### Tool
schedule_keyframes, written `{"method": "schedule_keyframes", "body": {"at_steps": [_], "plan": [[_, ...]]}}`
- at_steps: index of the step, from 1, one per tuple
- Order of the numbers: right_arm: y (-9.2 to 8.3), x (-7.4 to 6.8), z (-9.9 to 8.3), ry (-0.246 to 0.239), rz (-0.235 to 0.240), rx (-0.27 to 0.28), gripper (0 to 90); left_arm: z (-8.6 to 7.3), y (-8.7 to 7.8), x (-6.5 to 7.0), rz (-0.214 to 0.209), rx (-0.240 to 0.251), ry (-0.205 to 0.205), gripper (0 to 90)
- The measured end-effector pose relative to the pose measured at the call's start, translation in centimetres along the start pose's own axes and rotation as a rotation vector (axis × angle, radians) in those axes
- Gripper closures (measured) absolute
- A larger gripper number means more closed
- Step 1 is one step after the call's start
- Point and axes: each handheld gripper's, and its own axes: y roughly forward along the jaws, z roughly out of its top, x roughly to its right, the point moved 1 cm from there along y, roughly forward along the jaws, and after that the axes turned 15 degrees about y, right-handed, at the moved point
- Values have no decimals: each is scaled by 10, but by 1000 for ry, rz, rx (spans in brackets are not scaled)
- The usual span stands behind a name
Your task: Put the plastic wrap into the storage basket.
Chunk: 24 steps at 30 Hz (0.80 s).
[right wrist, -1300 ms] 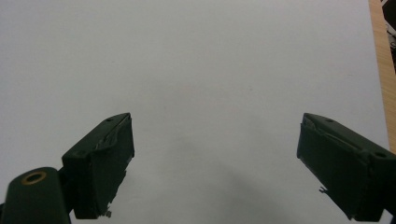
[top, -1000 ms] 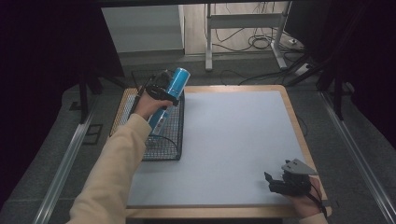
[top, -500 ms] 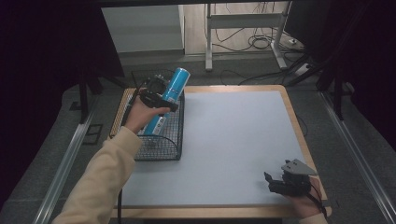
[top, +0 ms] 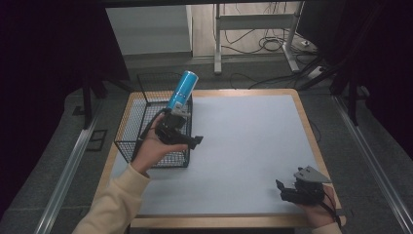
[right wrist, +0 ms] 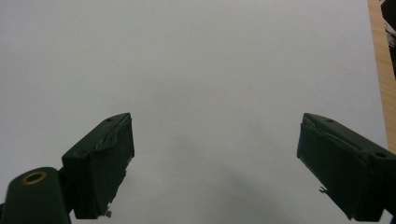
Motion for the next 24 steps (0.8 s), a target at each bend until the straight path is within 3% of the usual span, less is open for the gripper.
{"method": "schedule_keyframes", "body": {"at_steps": [3, 9, 17, 24], "plan": [[-1, -1, 0, -3, 2, 3, 114, -8, 8, 20, -37, 21, 39, 156], [0, -1, 0, -4, 2, -4, 114, -24, 26, 47, -72, -13, 85, 155], [1, -2, -1, -5, 2, -5, 114, -37, 36, 58, -111, 4, 54, 157], [-1, -2, 1, -2, 2, 7, 114, -40, 41, 62, -121, -10, 53, 158]]}}
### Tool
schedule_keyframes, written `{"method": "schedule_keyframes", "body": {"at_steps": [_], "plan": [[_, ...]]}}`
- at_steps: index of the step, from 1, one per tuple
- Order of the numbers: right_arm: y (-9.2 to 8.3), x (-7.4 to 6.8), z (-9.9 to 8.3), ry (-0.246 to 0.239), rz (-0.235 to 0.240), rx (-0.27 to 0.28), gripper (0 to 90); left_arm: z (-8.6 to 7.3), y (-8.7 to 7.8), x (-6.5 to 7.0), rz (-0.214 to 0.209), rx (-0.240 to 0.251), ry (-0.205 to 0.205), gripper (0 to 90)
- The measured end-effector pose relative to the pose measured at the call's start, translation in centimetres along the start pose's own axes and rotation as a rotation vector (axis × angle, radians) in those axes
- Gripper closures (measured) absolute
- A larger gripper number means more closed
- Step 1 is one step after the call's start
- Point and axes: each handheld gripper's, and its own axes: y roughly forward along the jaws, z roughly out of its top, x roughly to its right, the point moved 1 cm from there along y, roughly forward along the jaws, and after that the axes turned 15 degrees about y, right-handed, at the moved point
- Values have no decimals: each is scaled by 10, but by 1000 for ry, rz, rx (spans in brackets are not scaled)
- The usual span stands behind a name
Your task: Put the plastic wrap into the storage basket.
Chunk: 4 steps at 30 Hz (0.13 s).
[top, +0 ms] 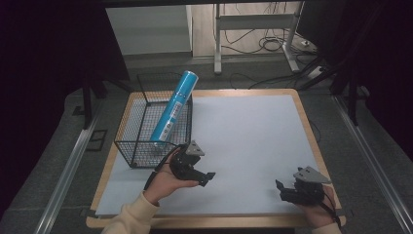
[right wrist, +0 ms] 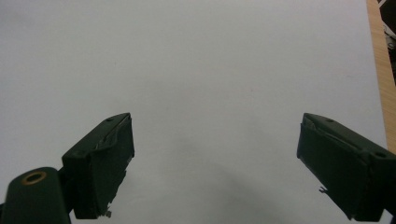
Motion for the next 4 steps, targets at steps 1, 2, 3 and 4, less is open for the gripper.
{"method": "schedule_keyframes", "body": {"at_steps": [1, 2, 3, 4], "plan": [[0, 0, 0, -1, -1, 2, 114, 0, 0, 0, -1, 1, 0, 158], [0, 0, 0, -1, 0, 4, 114, 0, 0, 0, -4, -2, 0, 158], [0, 0, 0, -2, 1, 5, 114, -1, 1, 0, -4, -3, 2, 159], [0, -1, 1, -3, 2, 8, 114, -2, 1, 1, 0, -5, 2, 168]]}}
